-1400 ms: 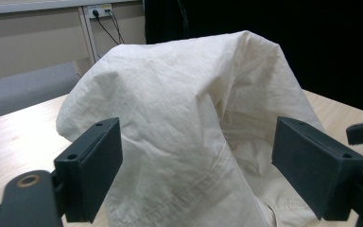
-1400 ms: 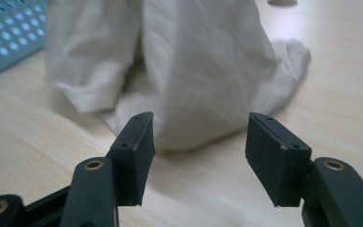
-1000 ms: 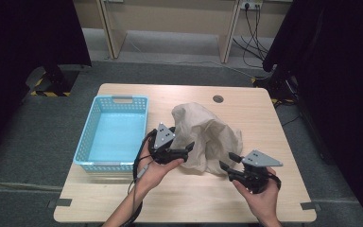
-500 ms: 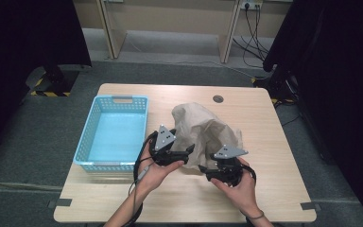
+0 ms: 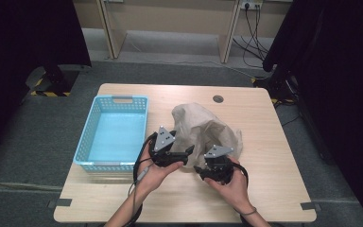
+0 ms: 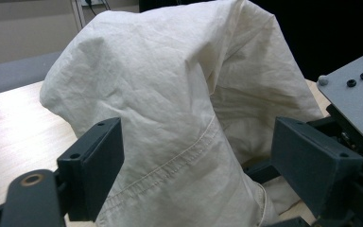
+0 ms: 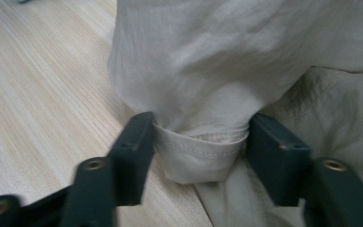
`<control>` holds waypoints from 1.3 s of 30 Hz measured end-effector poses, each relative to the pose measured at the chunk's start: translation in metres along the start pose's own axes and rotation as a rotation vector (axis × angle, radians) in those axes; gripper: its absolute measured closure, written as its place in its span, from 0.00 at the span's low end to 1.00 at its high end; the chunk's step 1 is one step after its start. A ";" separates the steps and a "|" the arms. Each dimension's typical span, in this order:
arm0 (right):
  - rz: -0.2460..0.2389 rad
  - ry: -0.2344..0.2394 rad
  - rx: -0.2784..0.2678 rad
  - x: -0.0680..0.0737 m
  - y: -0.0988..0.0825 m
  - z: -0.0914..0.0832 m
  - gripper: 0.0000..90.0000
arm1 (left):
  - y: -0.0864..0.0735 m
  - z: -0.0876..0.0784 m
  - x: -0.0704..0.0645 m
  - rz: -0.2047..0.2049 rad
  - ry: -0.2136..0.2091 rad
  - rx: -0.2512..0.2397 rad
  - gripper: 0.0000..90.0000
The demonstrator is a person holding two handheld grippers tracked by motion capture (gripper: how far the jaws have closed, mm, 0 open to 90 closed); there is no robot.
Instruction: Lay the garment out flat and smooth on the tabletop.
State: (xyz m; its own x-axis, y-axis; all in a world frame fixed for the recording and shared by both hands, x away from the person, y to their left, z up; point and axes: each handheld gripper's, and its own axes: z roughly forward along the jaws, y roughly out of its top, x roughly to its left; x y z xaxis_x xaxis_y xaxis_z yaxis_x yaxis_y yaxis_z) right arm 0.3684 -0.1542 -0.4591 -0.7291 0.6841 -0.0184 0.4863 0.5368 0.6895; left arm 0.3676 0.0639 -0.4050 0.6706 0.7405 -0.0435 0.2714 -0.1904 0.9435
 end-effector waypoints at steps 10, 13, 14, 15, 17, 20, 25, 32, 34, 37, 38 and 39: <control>0.029 0.010 -0.020 -0.004 -0.002 -0.006 0.94 | -0.002 0.001 0.000 -0.003 0.001 0.003 0.20; 0.041 0.023 -0.026 -0.006 -0.001 -0.010 0.95 | -0.002 0.001 0.000 0.001 0.001 0.000 0.20; 0.048 0.029 -0.031 -0.006 0.000 -0.013 0.95 | -0.002 0.000 -0.001 0.001 0.001 -0.001 0.20; 0.053 0.033 -0.042 -0.007 0.001 -0.017 0.96 | -0.002 0.000 0.000 0.003 0.003 -0.002 0.20; 0.056 0.039 -0.058 -0.008 0.002 -0.022 0.96 | -0.002 0.000 0.000 0.002 0.004 -0.003 0.20; 0.070 0.034 -0.146 -0.014 0.016 -0.053 0.96 | -0.001 0.000 0.001 -0.002 0.008 -0.010 0.20; 0.083 0.014 -0.215 -0.025 0.029 -0.078 0.96 | -0.001 0.001 0.000 0.004 0.004 -0.007 0.20; 0.111 -0.016 -0.277 -0.044 0.044 -0.105 0.96 | -0.006 0.009 0.004 -0.007 0.016 0.046 0.20; 0.121 -0.021 -0.286 -0.049 0.045 -0.109 0.96 | -0.009 0.012 0.005 -0.011 0.019 0.072 0.21; 0.133 -0.025 -0.294 -0.054 0.046 -0.112 0.96 | -0.016 0.020 0.005 -0.014 0.009 0.116 0.22; 0.135 -0.027 -0.297 -0.055 0.047 -0.113 0.96 | -0.018 0.023 0.005 -0.013 0.005 0.133 0.23; 0.138 -0.027 -0.299 -0.055 0.047 -0.114 0.96 | -0.020 0.026 0.004 -0.016 0.001 0.148 0.23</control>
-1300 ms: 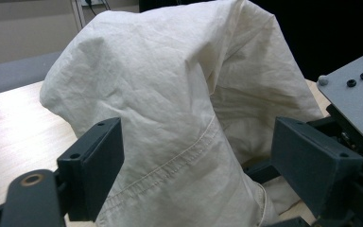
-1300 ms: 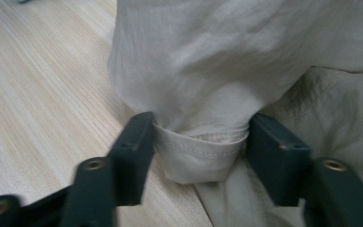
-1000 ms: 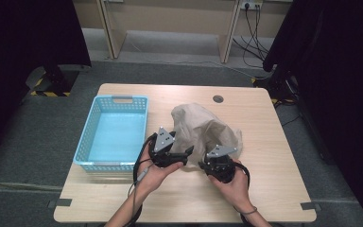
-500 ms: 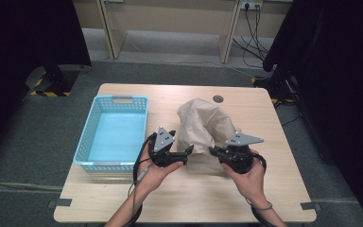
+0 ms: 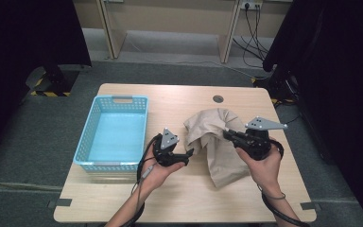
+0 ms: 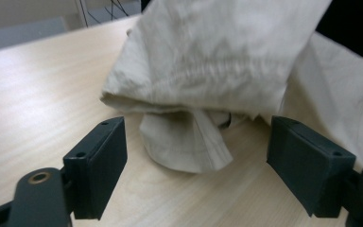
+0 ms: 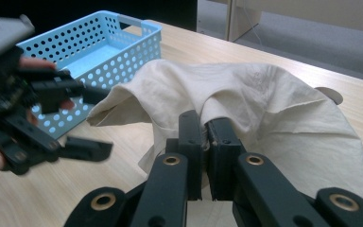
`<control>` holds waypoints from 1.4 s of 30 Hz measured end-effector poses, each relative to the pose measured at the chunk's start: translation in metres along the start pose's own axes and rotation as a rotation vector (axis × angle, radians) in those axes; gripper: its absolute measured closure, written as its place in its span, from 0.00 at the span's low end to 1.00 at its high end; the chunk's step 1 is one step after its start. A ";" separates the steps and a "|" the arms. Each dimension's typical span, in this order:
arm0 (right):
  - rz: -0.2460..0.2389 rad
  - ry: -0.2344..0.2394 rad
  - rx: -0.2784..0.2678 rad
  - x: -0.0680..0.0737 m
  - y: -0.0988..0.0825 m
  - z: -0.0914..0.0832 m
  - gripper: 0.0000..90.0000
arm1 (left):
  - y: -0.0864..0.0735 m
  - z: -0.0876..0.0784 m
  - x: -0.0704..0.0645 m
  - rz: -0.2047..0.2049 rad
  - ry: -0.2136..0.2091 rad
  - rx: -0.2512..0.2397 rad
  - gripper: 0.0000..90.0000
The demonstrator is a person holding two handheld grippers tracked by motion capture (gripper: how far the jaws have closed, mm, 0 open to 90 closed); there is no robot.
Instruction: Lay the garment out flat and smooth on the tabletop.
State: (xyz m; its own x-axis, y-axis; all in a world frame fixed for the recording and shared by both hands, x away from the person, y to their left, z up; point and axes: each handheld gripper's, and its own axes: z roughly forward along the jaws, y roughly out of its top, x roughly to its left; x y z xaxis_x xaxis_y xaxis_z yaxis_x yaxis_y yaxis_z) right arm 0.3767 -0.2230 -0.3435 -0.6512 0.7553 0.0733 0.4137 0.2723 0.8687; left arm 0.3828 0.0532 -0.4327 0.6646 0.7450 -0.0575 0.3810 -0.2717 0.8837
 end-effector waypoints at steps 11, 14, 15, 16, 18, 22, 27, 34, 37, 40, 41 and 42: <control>0.017 0.004 -0.012 0.000 0.000 0.001 0.96 | 0.000 0.035 -0.012 0.037 -0.006 0.079 0.37; 0.022 0.004 -0.015 0.000 0.000 0.001 0.96 | 0.000 0.044 -0.012 0.062 0.016 0.104 0.45; 0.023 0.004 -0.016 -0.001 0.000 0.001 0.96 | -0.001 0.046 -0.012 0.066 0.017 0.111 0.47; 0.025 0.004 -0.018 -0.001 0.000 0.000 0.96 | -0.001 0.048 -0.012 0.065 0.017 0.112 0.48; 0.025 0.004 -0.019 -0.001 0.000 0.000 0.96 | -0.003 0.051 -0.012 0.064 0.023 0.118 0.50; 0.035 0.006 -0.022 -0.002 -0.001 0.000 0.96 | -0.005 0.054 -0.010 0.074 0.022 0.160 0.65; 0.044 0.005 -0.027 -0.004 -0.001 -0.002 0.96 | -0.006 0.058 -0.012 0.076 0.005 0.185 0.78; 0.054 -0.003 -0.039 -0.006 0.002 -0.006 0.96 | -0.004 0.061 -0.012 0.072 -0.034 0.176 0.94; 0.061 -0.012 -0.047 -0.010 0.003 -0.009 0.95 | -0.004 0.057 -0.013 0.071 -0.037 0.155 0.97; 0.069 -0.021 -0.054 -0.014 0.005 -0.011 0.96 | -0.002 0.051 -0.014 0.079 -0.043 0.142 0.97; 0.071 -0.024 -0.056 -0.015 0.006 -0.012 0.96 | -0.002 0.048 -0.015 0.082 -0.050 0.139 0.98; 0.073 -0.030 -0.059 -0.016 0.006 -0.013 0.96 | -0.001 0.044 -0.016 0.091 -0.051 0.129 0.98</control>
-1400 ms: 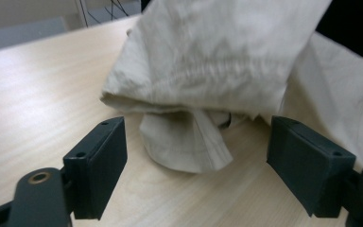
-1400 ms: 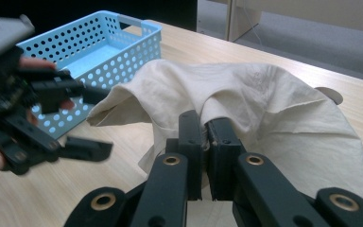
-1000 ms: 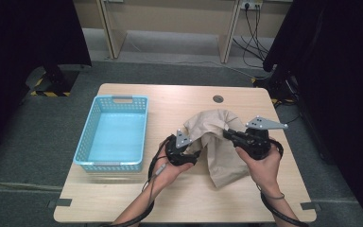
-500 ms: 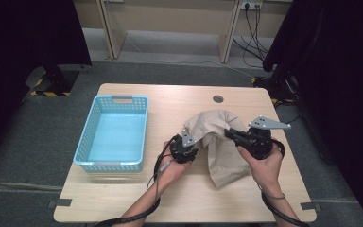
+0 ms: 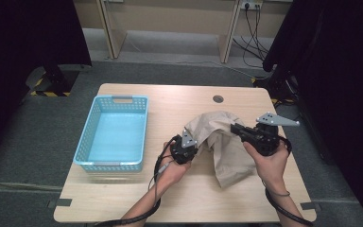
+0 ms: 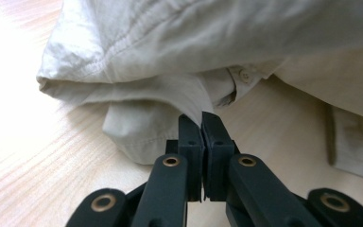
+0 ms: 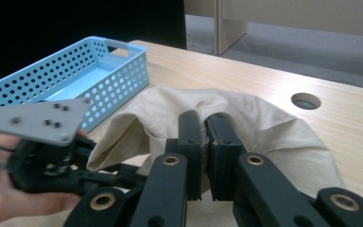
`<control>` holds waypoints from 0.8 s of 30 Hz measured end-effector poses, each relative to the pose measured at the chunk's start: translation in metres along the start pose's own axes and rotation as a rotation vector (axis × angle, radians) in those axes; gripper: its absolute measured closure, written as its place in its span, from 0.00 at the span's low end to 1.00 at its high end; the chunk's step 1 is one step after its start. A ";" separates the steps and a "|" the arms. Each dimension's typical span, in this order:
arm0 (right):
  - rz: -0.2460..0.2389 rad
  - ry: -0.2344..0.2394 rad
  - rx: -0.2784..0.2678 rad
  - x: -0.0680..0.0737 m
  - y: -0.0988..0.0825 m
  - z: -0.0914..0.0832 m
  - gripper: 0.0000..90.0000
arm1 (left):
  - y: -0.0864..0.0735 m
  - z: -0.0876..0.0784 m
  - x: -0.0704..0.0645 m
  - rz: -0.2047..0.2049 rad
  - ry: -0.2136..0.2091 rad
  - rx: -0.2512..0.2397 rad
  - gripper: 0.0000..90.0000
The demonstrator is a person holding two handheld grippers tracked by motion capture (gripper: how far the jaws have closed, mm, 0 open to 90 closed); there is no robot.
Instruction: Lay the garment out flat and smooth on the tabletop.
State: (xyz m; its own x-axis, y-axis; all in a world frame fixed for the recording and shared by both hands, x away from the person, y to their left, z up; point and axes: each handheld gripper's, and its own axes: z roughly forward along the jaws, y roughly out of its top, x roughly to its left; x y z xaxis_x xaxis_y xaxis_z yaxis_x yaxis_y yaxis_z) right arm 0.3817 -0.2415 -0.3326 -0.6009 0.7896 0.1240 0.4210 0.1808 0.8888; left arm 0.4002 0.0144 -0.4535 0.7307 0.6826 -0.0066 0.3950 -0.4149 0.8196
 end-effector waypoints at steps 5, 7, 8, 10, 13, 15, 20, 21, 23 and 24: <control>0.012 -0.031 -0.009 -0.009 0.008 -0.006 0.96 | 0.003 -0.027 -0.006 0.026 -0.023 -0.043 0.98; 0.022 -0.049 -0.009 -0.015 0.011 -0.008 0.96 | 0.006 -0.040 -0.009 0.031 -0.041 -0.063 0.98; 0.025 -0.056 -0.008 -0.017 0.013 -0.008 0.96 | 0.007 -0.047 -0.011 0.035 -0.049 -0.071 0.98; 0.043 -0.080 0.003 -0.026 0.017 -0.008 0.96 | 0.011 -0.064 -0.018 0.068 -0.059 -0.095 0.98; 0.055 -0.096 0.011 -0.031 0.019 -0.006 0.96 | 0.012 -0.073 -0.024 0.074 -0.075 -0.113 0.98; 0.063 -0.114 0.024 -0.036 0.021 -0.004 0.96 | 0.013 -0.082 -0.029 0.080 -0.093 -0.136 0.98; 0.079 -0.169 0.078 -0.048 0.027 0.009 0.96 | 0.015 -0.095 -0.042 0.096 -0.145 -0.159 0.97; 0.079 -0.181 0.091 -0.049 0.028 0.013 0.95 | 0.015 -0.097 -0.044 0.099 -0.158 -0.156 0.97; 0.078 -0.197 0.110 -0.053 0.031 0.020 0.95 | 0.013 -0.098 -0.048 0.099 -0.183 -0.154 0.97; 0.073 -0.205 0.122 -0.054 0.032 0.025 0.95 | 0.012 -0.098 -0.049 0.103 -0.189 -0.148 0.97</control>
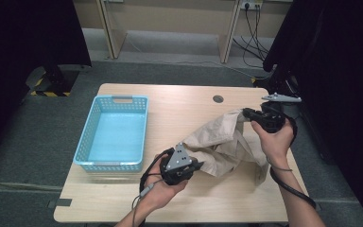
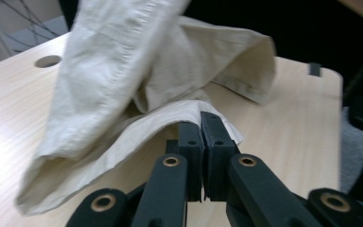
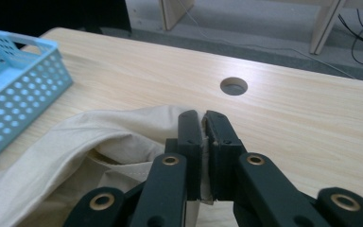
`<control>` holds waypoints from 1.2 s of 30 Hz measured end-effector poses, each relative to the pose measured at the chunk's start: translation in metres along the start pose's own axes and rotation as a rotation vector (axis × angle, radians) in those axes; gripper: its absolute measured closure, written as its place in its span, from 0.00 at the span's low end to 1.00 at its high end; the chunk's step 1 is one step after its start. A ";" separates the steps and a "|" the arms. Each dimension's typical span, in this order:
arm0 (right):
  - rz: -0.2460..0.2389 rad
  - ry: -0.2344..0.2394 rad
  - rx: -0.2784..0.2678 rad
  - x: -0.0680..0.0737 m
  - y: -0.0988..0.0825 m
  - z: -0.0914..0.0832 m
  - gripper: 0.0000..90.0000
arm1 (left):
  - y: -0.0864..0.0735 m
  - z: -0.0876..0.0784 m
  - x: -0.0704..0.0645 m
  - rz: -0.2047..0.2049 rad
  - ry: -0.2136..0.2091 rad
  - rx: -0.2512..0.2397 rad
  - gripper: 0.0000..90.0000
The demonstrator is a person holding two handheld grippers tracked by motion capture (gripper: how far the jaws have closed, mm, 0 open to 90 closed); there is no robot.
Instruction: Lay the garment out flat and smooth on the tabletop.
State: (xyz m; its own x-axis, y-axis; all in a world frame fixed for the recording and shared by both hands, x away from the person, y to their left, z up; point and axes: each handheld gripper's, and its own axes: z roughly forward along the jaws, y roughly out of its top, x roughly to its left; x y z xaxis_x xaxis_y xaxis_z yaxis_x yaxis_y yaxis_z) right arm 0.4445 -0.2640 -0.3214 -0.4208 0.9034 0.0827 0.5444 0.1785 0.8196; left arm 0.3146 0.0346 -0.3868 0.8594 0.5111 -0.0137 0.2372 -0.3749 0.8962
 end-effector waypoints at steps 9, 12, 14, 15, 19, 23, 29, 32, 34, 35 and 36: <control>-0.082 0.001 0.130 0.012 -0.005 0.044 0.85 | -0.023 0.023 0.006 -0.051 -0.027 0.082 0.97; -0.089 0.020 0.187 0.013 -0.010 0.053 0.73 | -0.027 0.026 0.006 -0.058 -0.037 0.095 0.97; -0.100 0.028 0.193 0.014 -0.011 0.049 0.65 | -0.027 0.026 0.006 -0.060 -0.038 0.094 0.97; -0.099 0.025 0.183 0.013 -0.010 0.044 0.64 | -0.027 0.026 0.006 -0.061 -0.039 0.091 0.97; -0.116 0.024 0.115 0.012 -0.008 0.007 0.58 | -0.028 0.024 0.007 -0.064 -0.037 0.088 0.97; -0.152 0.023 0.107 0.014 -0.024 -0.027 0.57 | -0.030 0.024 0.006 -0.070 -0.038 0.084 0.96; -0.147 0.073 0.158 0.016 -0.068 -0.046 0.57 | -0.029 0.024 0.004 -0.066 -0.039 0.084 0.96; -0.150 0.109 0.183 0.021 -0.086 -0.046 0.56 | -0.029 0.024 0.004 -0.066 -0.038 0.085 0.96; -0.162 0.149 0.199 0.028 -0.096 -0.045 0.54 | -0.029 0.024 0.005 -0.065 -0.037 0.086 0.96; -0.182 0.164 0.212 0.033 -0.101 -0.044 0.53 | -0.029 0.024 0.005 -0.065 -0.036 0.086 0.96; -0.193 0.180 0.218 0.038 -0.105 -0.042 0.50 | -0.029 0.024 0.005 -0.065 -0.036 0.087 0.96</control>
State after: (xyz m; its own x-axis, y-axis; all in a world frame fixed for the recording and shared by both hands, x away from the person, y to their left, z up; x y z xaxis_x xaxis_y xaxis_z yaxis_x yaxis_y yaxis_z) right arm 0.3409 -0.2650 -0.3800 -0.6416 0.7653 0.0523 0.5763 0.4359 0.6913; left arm 0.3225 0.0298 -0.4233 0.8560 0.5094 -0.0882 0.3303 -0.4078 0.8512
